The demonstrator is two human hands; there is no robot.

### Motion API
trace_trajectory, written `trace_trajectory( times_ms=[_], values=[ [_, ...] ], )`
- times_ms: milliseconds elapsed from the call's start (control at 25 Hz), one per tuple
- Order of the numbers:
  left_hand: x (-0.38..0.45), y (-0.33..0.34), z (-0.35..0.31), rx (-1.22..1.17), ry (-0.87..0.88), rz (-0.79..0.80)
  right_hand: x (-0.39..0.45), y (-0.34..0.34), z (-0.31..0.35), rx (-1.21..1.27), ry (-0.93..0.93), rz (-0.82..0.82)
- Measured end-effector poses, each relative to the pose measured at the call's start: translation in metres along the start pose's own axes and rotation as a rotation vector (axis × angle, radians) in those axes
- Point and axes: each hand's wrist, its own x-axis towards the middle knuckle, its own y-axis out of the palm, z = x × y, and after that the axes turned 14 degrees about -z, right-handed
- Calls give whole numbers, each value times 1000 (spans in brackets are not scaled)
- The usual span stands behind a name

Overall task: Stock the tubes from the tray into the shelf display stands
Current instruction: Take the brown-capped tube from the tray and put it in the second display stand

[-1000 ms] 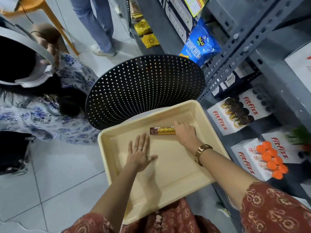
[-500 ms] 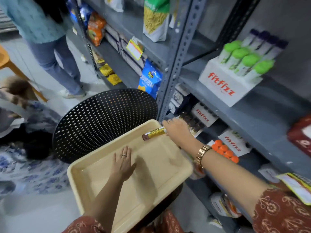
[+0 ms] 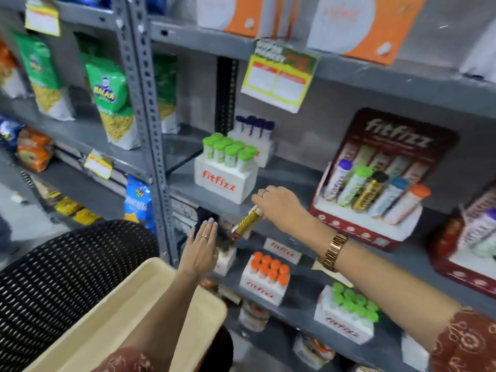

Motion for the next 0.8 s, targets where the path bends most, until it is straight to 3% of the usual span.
trace_trajectory(
  times_ms=[120, 440, 800],
  values=[
    [29, -10, -54, -55, 124, -66, -43, -21, -50, -48, 120, 114],
    [58, -21, -204, -144, 459, -32, -161, -79, -153, -6, 454, 271],
    [65, -2, -330, -227, 619, 53, -276, -101, -225, 238, 858, 189]
  ],
)
